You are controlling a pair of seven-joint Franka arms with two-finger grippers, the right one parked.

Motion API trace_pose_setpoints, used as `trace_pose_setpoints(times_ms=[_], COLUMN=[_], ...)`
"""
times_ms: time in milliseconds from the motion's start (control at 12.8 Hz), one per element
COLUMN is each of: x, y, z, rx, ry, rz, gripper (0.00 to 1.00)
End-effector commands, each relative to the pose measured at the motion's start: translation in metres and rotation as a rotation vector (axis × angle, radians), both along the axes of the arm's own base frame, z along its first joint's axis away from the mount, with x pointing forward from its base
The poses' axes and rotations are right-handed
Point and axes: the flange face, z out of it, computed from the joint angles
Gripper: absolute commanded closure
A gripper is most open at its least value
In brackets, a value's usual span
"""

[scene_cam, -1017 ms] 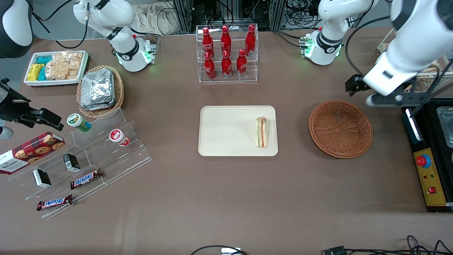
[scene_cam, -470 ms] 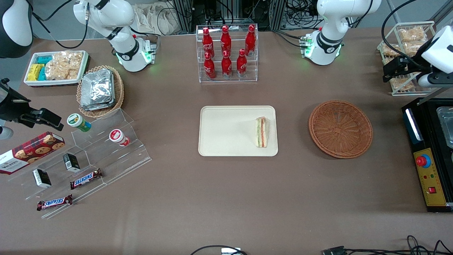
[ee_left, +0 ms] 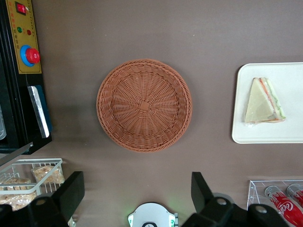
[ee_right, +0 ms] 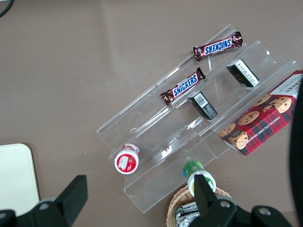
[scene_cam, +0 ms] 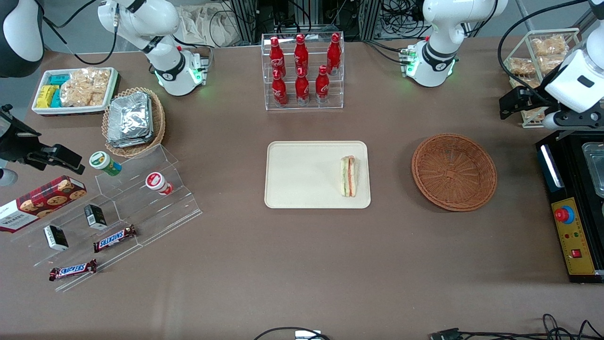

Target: Place sandwich from basket to tray

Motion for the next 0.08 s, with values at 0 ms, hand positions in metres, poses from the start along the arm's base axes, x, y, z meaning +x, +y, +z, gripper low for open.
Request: trace_pose_setpoints(times_ms=[0], x=[0.0014], y=[-0.0038], z=[0.0086], rx=[0.016], ry=[-0.002], rz=[-0.002], gripper=[0.00])
